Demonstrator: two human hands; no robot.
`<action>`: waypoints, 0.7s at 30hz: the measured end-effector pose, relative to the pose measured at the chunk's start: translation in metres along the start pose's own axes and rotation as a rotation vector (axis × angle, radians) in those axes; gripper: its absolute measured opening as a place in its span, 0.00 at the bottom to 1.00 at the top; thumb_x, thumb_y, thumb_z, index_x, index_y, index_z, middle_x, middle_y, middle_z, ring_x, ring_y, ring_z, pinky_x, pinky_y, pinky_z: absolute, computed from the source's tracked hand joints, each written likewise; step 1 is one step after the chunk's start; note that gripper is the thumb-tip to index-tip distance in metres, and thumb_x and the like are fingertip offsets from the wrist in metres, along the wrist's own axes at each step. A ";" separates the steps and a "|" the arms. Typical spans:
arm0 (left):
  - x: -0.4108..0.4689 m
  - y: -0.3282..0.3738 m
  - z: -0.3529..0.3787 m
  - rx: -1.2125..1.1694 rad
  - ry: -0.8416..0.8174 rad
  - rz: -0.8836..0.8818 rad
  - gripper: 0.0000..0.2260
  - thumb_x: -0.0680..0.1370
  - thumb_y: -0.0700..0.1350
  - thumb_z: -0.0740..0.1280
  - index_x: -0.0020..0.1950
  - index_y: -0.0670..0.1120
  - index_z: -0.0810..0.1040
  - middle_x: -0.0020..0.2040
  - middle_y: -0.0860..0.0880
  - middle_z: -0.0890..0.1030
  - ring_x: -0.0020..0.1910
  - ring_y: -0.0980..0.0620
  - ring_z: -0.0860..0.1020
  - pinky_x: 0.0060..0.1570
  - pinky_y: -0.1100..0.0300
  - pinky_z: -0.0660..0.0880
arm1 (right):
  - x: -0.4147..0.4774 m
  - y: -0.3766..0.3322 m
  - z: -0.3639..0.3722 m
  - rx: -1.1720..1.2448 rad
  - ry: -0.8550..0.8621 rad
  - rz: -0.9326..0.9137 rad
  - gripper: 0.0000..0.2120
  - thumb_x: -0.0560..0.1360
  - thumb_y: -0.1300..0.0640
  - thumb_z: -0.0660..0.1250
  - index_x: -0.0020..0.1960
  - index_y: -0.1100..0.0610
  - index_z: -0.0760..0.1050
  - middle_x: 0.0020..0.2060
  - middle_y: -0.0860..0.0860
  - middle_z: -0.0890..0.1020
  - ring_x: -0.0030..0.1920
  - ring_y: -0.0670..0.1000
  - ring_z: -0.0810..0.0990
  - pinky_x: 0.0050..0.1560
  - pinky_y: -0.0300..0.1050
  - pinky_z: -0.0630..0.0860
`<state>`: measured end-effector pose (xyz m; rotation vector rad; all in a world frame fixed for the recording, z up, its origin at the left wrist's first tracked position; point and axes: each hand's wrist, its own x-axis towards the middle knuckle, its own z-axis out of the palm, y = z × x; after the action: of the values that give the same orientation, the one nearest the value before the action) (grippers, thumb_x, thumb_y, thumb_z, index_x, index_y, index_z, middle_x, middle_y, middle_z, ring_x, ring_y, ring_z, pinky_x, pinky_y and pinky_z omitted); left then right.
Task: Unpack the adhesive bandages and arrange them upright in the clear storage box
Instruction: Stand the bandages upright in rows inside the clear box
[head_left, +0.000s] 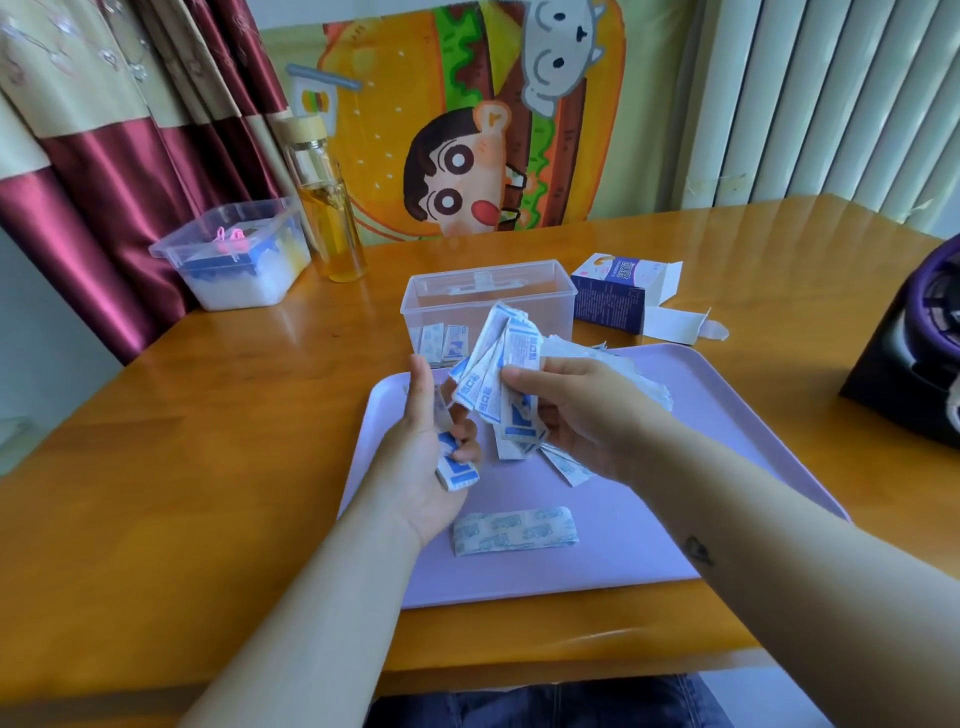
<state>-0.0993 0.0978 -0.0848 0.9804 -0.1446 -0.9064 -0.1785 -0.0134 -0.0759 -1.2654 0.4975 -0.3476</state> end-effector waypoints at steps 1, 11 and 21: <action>-0.002 -0.003 0.002 0.009 -0.040 -0.041 0.25 0.75 0.64 0.56 0.57 0.47 0.78 0.35 0.51 0.75 0.26 0.59 0.67 0.20 0.71 0.58 | 0.000 0.003 0.004 0.005 0.021 0.010 0.09 0.76 0.61 0.65 0.53 0.64 0.78 0.53 0.68 0.80 0.42 0.57 0.77 0.44 0.43 0.76; -0.011 -0.001 0.003 -0.113 -0.137 -0.252 0.21 0.78 0.58 0.57 0.57 0.47 0.81 0.47 0.45 0.84 0.43 0.50 0.80 0.49 0.58 0.72 | -0.006 0.012 0.019 -0.165 0.161 -0.045 0.07 0.77 0.59 0.65 0.52 0.57 0.79 0.44 0.52 0.84 0.39 0.45 0.82 0.35 0.37 0.76; -0.011 0.005 -0.010 -0.198 -0.077 -0.293 0.25 0.76 0.61 0.61 0.62 0.43 0.77 0.52 0.45 0.80 0.38 0.50 0.79 0.39 0.58 0.79 | -0.011 -0.019 0.009 -0.213 0.178 -0.024 0.04 0.75 0.56 0.67 0.49 0.55 0.79 0.36 0.45 0.80 0.30 0.38 0.78 0.29 0.30 0.71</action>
<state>-0.0987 0.1135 -0.0830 0.7932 0.0252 -1.2040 -0.1820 -0.0054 -0.0538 -1.4545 0.6854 -0.4388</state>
